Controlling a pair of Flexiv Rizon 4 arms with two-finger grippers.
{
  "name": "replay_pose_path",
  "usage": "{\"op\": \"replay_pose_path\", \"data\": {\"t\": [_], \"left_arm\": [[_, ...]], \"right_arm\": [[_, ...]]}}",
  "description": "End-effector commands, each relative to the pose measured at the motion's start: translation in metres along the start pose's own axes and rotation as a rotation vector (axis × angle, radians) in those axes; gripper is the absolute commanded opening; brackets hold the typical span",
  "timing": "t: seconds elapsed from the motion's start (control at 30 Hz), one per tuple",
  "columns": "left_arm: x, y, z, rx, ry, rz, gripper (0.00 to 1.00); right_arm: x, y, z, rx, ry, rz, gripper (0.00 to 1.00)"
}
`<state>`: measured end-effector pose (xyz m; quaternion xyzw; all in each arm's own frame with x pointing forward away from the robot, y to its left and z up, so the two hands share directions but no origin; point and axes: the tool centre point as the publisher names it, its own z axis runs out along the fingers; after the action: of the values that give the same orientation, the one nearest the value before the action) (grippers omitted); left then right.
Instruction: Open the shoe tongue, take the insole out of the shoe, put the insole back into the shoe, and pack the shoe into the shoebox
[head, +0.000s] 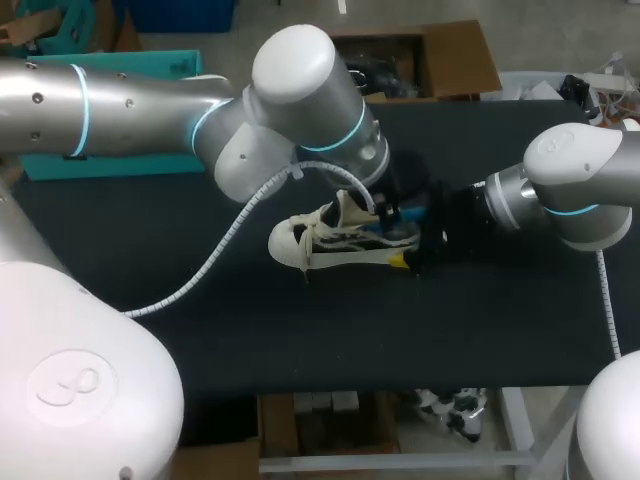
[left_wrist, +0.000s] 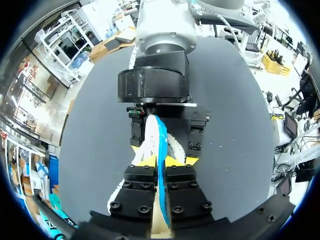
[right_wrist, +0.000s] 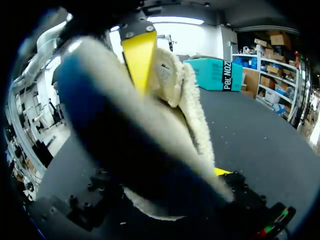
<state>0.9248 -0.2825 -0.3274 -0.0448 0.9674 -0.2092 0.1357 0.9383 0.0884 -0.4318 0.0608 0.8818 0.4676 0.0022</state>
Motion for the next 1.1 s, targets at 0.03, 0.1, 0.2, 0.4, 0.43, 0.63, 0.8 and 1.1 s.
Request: {"op": "replay_pose_path", "data": {"t": [0.03,0.1,0.2,0.4,0.43,0.63,0.8,1.1], "left_arm": [[0.001,0.006,-0.013,0.081,0.035,0.007,0.00],[0.002,0.003,-0.020,0.122,0.062,0.019,0.00],[0.004,0.001,-0.029,0.180,0.095,0.034,0.00],[0.008,-0.005,-0.047,0.293,0.154,0.065,0.00],[0.008,-0.006,-0.051,0.308,0.167,0.073,0.00],[0.013,-0.019,-0.078,0.438,0.225,0.120,0.00],[0.018,-0.031,-0.100,0.553,0.270,0.162,0.00],[0.012,-0.046,-0.131,0.698,0.358,0.213,0.00]], "right_arm": [[-0.002,-0.006,0.004,-0.001,0.003,0.000,0.00],[-0.002,-0.006,0.004,-0.001,0.003,0.000,0.00],[-0.003,-0.006,0.001,0.002,-0.009,0.004,0.02],[-0.005,-0.004,-0.011,0.015,-0.023,-0.002,1.00],[-0.004,-0.004,-0.015,0.025,-0.026,-0.003,1.00],[0.001,-0.008,-0.039,0.060,-0.053,0.009,1.00],[0.003,-0.007,-0.060,0.102,-0.071,0.008,1.00],[-0.001,0.010,-0.091,0.197,-0.070,-0.034,1.00]]}}
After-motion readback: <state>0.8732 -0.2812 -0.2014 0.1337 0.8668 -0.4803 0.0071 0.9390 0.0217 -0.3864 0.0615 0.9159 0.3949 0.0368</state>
